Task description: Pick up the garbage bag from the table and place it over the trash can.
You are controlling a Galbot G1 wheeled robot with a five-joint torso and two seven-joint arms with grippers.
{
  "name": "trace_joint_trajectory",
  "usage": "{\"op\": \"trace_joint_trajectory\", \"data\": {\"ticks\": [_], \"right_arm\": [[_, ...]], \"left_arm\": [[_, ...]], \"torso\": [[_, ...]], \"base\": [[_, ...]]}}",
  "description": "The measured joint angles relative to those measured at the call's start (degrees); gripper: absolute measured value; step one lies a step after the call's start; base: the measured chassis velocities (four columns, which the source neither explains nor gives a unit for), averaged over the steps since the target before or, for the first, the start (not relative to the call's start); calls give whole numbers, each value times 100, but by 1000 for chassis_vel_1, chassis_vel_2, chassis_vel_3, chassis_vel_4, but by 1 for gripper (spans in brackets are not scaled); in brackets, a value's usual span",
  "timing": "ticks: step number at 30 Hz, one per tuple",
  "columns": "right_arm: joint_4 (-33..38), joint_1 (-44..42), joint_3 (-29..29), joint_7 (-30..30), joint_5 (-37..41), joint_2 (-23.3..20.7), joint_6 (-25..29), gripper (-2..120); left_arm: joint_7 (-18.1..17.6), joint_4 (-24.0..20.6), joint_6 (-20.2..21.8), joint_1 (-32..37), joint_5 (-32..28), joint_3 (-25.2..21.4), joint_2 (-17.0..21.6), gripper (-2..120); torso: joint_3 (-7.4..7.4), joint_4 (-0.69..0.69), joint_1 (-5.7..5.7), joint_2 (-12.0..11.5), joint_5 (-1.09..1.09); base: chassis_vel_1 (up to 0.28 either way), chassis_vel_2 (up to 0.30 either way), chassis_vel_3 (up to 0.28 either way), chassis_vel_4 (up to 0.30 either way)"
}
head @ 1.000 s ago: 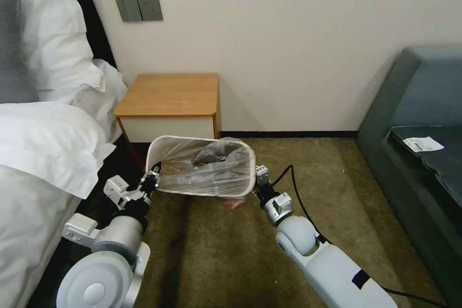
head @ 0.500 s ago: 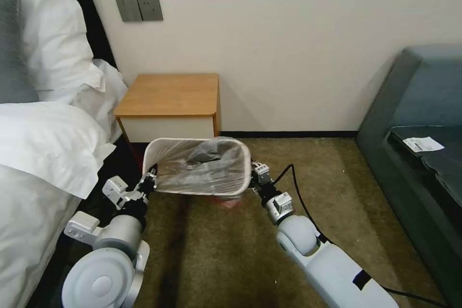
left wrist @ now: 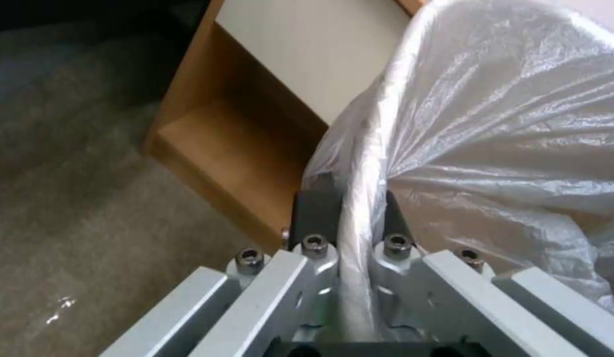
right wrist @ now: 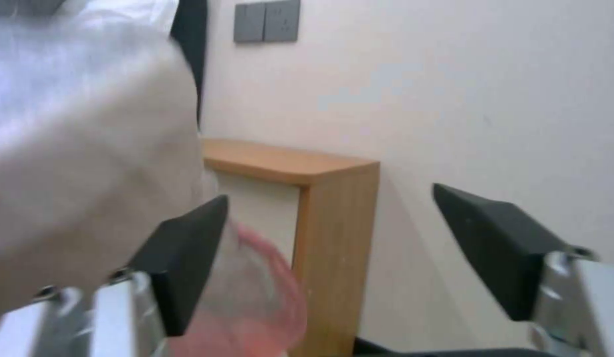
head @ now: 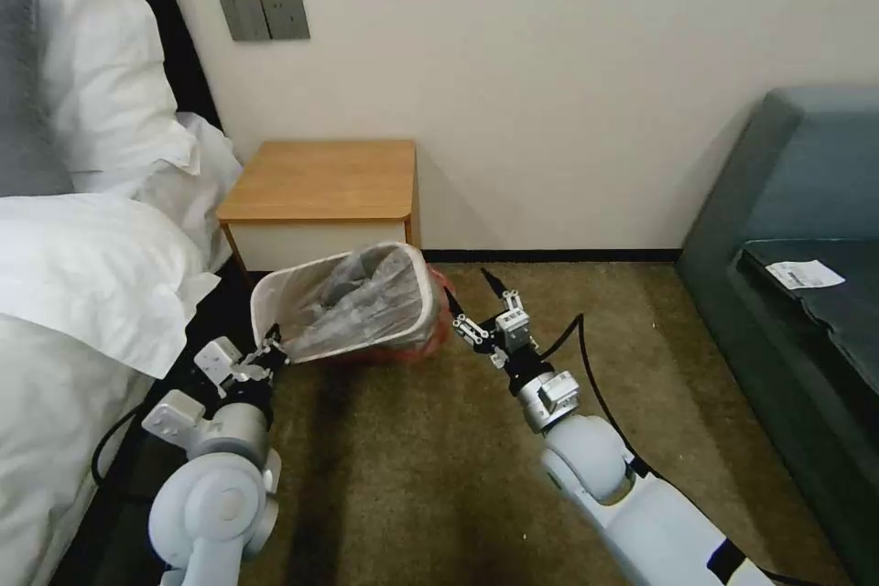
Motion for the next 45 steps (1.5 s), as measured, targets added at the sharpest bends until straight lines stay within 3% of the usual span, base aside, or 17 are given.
{"op": "trace_joint_trajectory", "data": {"ticks": [5,8,13,14,17,22,29,34,38,45], "right_arm": [[291,-45,137,0,17,5,5,101],[582,-84,191,-8,33,14,-33,108],[914,-109,106,41,111,-41,-181,112],[1086,-125,29,68,161,-88,-249,114],[1283,-131,-69,-44,197,-181,-375,114],[1358,-117,-96,-207,177,-223,-406,113],[1296,39,-58,-749,-410,-402,-329,101],[1160,334,-528,-994,-587,-735,-447,84],[990,653,-968,-1245,-591,-1127,-838,66],[813,1278,-1299,-1816,-572,-1381,-1450,42]], "left_arm": [[76,185,-125,-1,419,66,12,1],[229,419,-368,-1,1140,222,65,1],[359,623,-599,-6,1736,451,127,1],[430,774,-790,-21,2230,577,138,1],[527,975,-1096,-26,2863,741,161,1],[536,1093,-1235,-24,3103,884,138,1],[548,1361,-1710,48,3873,1029,82,1],[558,1495,-1900,7,4224,1111,67,1],[569,1529,-1990,-11,4460,1183,63,1],[567,1507,-1979,-7,4571,1263,46,1]], "torso": [[0,0,0,0,0],[0,0,1,0,0],[0,0,0,0,0],[0,0,0,0,0],[0,1,0,0,0],[0,0,0,0,0],[0,0,0,0,1],[0,0,0,0,1],[0,0,0,0,1],[0,0,0,0,1]], "base": [[0,0,0,0],[0,0,0,0],[0,0,0,0],[0,0,0,0],[0,0,0,0],[0,0,0,0],[0,0,0,0],[0,0,0,0],[0,0,0,0],[0,0,0,0]]}}
